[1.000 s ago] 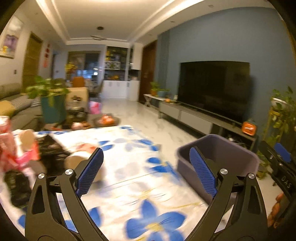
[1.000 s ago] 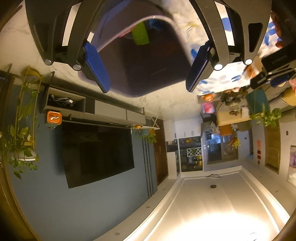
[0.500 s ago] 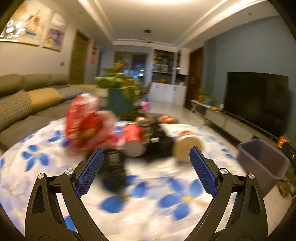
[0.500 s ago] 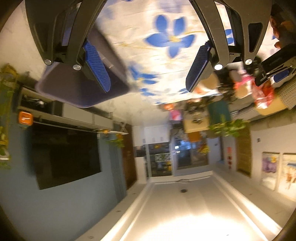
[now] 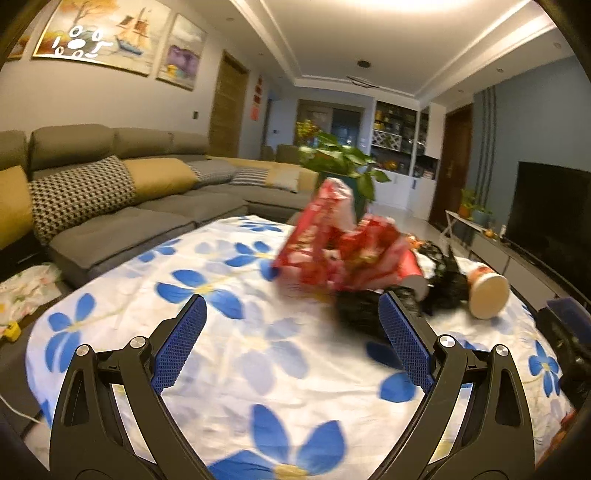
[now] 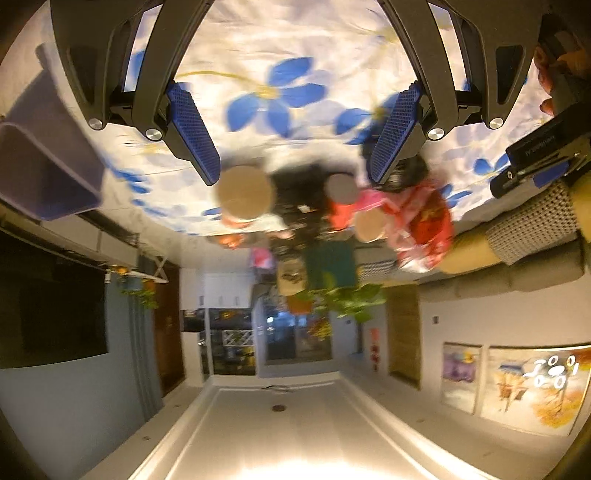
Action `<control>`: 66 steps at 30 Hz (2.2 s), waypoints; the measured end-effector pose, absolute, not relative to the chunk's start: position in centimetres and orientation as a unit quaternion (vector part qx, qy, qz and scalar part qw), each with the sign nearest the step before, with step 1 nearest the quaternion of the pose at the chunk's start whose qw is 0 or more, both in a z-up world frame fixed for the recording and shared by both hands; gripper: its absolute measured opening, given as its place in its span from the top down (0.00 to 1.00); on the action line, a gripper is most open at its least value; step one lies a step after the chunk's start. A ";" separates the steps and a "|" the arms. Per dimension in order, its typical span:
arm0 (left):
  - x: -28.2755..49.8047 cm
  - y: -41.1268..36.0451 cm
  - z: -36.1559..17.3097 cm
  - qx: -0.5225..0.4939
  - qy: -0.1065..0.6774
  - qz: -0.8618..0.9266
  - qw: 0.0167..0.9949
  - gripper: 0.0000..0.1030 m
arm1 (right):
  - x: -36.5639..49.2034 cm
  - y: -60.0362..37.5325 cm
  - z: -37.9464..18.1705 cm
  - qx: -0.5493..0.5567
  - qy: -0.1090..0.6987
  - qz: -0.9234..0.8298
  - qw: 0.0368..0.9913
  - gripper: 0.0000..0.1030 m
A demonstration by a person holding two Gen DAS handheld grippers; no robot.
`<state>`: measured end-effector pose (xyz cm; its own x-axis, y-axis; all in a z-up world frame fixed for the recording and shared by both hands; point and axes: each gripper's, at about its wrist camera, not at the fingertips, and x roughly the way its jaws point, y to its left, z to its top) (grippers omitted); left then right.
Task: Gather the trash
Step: 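Move both tools back to the table and grasp the black bag with the right tool, then grasp the red-and-white plastic bag with the left tool while the right tool holds the black bag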
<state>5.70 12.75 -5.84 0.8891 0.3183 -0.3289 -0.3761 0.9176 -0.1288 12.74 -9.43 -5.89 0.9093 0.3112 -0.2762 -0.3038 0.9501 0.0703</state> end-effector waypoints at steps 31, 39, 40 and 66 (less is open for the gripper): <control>6.5 16.9 -6.4 -0.112 0.144 0.184 0.966 0.10 | 17.4 -1.8 -8.4 -0.030 0.253 0.254 0.933 0.88; 7.5 14.6 -6.5 -0.105 0.151 0.139 0.973 0.10 | 14.1 -8.3 -6.8 -0.019 0.218 0.199 0.955 0.88; 7.7 14.2 -6.6 -0.103 0.152 0.133 0.974 0.10 | 13.8 -9.4 -6.6 -0.016 0.214 0.189 0.958 0.88; 11.9 13.6 -10.0 -0.142 0.254 0.045 0.956 0.69 | 11.2 -13.7 -6.3 0.025 0.193 0.178 0.965 0.89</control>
